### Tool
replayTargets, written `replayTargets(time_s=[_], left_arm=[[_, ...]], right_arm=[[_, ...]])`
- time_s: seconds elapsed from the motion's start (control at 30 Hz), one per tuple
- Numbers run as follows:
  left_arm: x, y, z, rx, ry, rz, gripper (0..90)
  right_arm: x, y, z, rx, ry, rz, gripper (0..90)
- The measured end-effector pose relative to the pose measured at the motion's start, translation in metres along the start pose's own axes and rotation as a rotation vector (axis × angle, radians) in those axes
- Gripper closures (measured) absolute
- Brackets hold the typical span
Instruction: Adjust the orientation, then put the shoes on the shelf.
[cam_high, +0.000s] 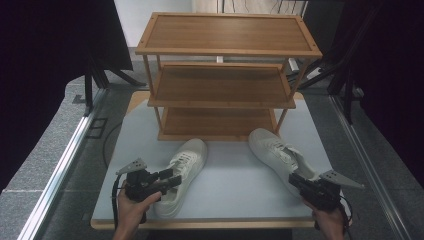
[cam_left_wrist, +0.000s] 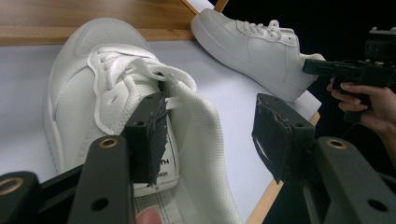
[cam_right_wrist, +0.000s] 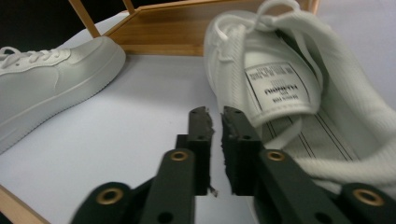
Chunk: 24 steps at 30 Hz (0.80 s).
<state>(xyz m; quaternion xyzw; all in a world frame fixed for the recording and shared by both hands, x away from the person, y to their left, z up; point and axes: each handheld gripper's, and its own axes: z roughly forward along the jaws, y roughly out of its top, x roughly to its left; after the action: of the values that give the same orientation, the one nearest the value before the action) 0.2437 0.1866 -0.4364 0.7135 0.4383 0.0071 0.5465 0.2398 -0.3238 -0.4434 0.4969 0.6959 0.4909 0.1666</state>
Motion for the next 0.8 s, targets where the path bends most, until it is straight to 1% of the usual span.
replayTargets(time_s=[0.07, 0.13, 0.17, 0.2, 0.27, 0.33, 0.4, 0.57, 0.6, 0.63, 0.7, 0.73, 0.8], left_arm=[[-0.002, 0.0, 0.0, -0.004, 0.005, 0.005, 44.8], [-0.004, 0.0, -0.002, -0.013, 0.007, 0.01, 44.7], [-0.004, -0.001, -0.002, -0.019, 0.008, 0.012, 44.7], [-0.005, -0.001, -0.004, -0.026, 0.013, 0.016, 44.7], [-0.005, -0.002, -0.006, -0.036, 0.019, 0.014, 44.6], [-0.005, -0.002, -0.01, -0.054, 0.023, 0.006, 44.4], [-0.006, -0.002, -0.012, -0.063, 0.029, 0.004, 44.2], [-0.005, 0.0, -0.015, -0.076, 0.053, 0.011, 43.9], [-0.005, -0.001, -0.015, -0.076, 0.06, 0.014, 43.7], [-0.004, -0.001, -0.015, -0.077, 0.065, 0.014, 43.7], [-0.003, -0.001, -0.015, -0.081, 0.074, 0.011, 43.7], [-0.003, -0.002, -0.015, -0.086, 0.08, 0.013, 43.8], [-0.002, -0.001, -0.014, -0.089, 0.083, 0.018, 43.8]], right_arm=[[0.005, 0.002, 0.001, -0.016, 0.004, -0.035, 74.5], [0.011, 0.007, -0.001, -0.062, 0.014, -0.07, 69.2], [0.011, 0.007, -0.001, -0.062, 0.014, -0.07, 69.2], [0.013, 0.01, -0.002, -0.088, 0.015, -0.086, 67.1], [0.013, 0.01, -0.001, -0.095, 0.014, -0.089, 65.7], [0.015, 0.012, -0.001, -0.116, 0.009, -0.104, 60.6], [0.015, 0.014, 0.0, -0.119, -0.001, -0.116, 58.6], [0.013, 0.017, -0.002, -0.121, -0.015, -0.133, 58.1], [0.013, 0.019, -0.004, -0.124, -0.016, -0.147, 58.1], [0.013, 0.019, -0.004, -0.124, -0.016, -0.147, 58.1], [0.012, 0.023, -0.005, -0.125, -0.011, -0.164, 58.0], [0.011, 0.026, -0.005, -0.123, -0.004, -0.181, 57.4], [0.01, 0.027, -0.005, -0.121, -0.001, -0.187, 57.2]])
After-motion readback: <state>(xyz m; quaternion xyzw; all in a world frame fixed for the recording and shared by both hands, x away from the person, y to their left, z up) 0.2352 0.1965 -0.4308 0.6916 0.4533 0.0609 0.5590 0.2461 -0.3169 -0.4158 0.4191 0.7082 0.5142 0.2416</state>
